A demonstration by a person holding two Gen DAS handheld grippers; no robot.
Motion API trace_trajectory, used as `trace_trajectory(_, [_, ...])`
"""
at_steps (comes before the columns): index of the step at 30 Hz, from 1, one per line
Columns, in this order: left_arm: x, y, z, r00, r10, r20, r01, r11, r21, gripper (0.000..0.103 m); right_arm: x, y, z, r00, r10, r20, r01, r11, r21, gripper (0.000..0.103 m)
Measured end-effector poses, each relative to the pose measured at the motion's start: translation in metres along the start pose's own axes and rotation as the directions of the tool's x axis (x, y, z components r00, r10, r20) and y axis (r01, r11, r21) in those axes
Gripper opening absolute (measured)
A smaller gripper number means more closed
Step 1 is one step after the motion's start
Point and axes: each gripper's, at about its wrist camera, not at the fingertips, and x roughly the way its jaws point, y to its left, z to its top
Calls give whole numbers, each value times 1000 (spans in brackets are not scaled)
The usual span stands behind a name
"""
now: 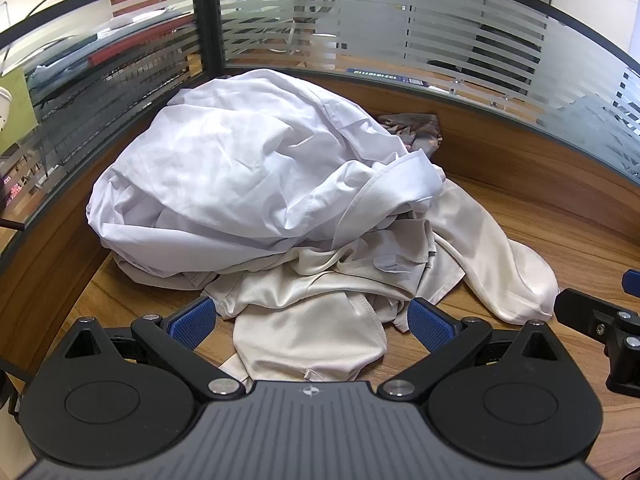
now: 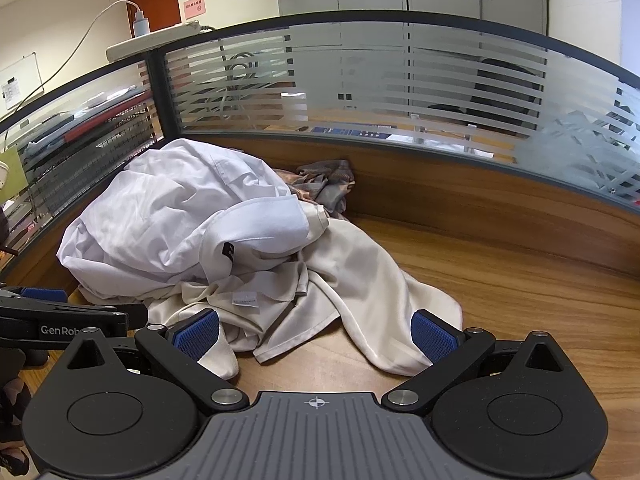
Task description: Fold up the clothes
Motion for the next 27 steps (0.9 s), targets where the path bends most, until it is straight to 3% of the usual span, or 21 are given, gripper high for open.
trace_trajectory(4, [1,10,0,1000,-7,15,7,1000,-13,103,9,0,3,999,27,-23,-27,1000,7,102])
trace_trajectory(13, [12,27,3,996,62,69,-65,997,41,103,58,12,31,987,143,-77,-143,990,10,101])
trace_trajectory(16, [19,34,5,995,74,71,-76,997,27,103,80,17,44,978,184,-96,-183,983,22,95])
trace_trajectory(27, [50,58,12,994,106,17,-106,994,2,103,167,39,74,936,303,-178,-276,947,161,91])
